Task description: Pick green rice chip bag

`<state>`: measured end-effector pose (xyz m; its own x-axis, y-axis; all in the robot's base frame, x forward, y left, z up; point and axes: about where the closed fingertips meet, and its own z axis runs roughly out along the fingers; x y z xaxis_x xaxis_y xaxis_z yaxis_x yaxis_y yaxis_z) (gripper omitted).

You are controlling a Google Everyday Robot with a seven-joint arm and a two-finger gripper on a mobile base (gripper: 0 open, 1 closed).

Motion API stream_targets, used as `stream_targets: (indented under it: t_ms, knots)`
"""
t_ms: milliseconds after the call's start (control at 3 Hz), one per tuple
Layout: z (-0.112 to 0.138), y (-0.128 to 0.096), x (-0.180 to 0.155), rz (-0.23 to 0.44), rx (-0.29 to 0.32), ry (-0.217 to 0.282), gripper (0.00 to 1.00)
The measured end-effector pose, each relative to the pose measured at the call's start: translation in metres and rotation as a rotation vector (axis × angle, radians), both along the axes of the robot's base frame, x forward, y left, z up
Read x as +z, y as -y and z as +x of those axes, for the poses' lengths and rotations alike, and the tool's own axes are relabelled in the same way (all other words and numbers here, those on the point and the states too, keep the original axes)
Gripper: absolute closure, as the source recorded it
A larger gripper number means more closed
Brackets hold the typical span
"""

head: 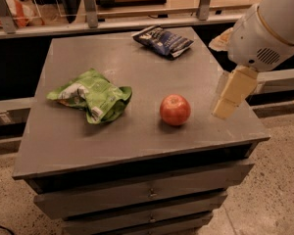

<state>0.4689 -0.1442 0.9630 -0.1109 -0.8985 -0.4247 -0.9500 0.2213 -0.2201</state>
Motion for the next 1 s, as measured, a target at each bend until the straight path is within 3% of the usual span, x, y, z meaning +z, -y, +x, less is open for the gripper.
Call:
stream_targets:
  t_ms: [333, 1000]
  knots:
    - [0.011, -0.021, -0.011, 0.013, -0.014, -0.034, 0.0]
    - [0.029, -0.048, -0.046, 0.107, -0.058, -0.077, 0.0]
